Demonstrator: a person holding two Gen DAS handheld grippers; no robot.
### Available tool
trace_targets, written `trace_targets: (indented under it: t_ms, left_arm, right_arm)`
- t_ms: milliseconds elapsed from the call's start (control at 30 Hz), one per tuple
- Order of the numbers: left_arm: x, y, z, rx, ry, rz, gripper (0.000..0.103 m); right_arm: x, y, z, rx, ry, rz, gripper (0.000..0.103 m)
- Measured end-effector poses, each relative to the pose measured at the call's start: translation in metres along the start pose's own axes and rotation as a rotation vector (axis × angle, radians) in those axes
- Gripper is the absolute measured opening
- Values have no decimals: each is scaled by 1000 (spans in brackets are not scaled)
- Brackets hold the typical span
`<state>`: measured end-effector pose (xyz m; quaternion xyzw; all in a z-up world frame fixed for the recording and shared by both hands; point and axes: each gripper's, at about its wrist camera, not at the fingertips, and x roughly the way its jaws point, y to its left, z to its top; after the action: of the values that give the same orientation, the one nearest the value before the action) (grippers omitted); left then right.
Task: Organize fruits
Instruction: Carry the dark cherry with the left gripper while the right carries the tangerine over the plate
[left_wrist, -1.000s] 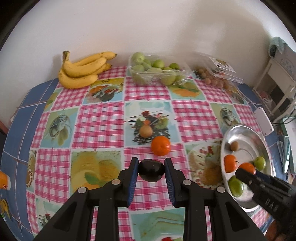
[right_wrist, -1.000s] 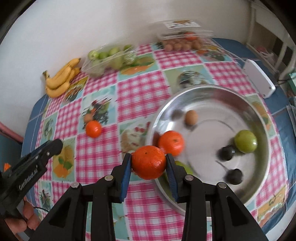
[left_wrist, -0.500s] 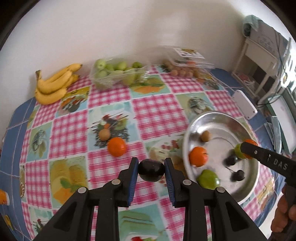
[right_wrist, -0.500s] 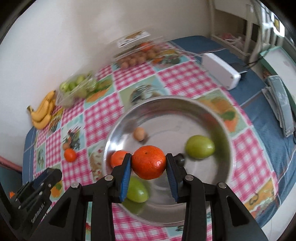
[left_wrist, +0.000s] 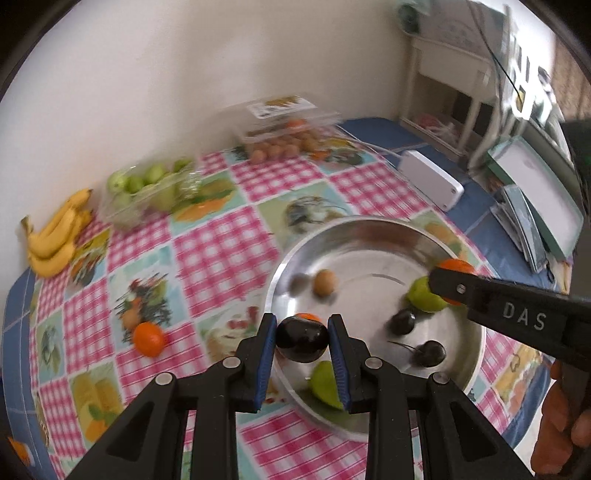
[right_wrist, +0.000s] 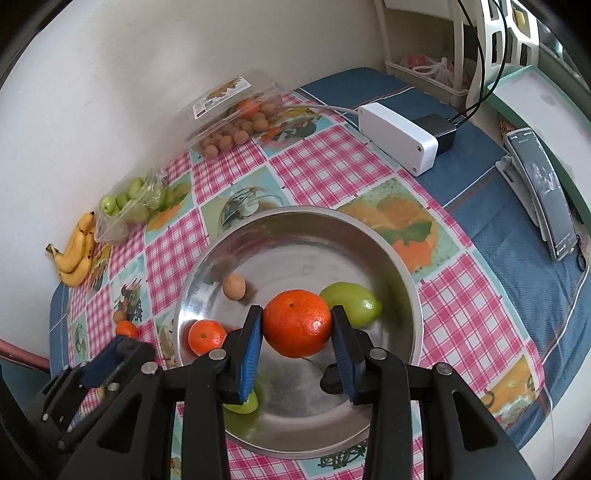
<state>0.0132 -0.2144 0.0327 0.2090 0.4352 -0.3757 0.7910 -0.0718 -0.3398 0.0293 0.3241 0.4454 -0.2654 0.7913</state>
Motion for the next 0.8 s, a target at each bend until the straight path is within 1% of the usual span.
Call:
trace_targets:
  t_ms: [233, 600, 800]
  left_arm:
    - [24, -18, -7, 51, 41, -12, 31]
    - [40, -22, -13, 72, 59, -1, 31]
    - [42, -25, -14, 84, 56, -6, 31]
  right_arm:
    - [14, -5, 0, 13, 48, 10, 38]
    - [28, 0, -6, 7, 107, 28, 39]
    - [31, 4, -8, -1, 128, 42, 39]
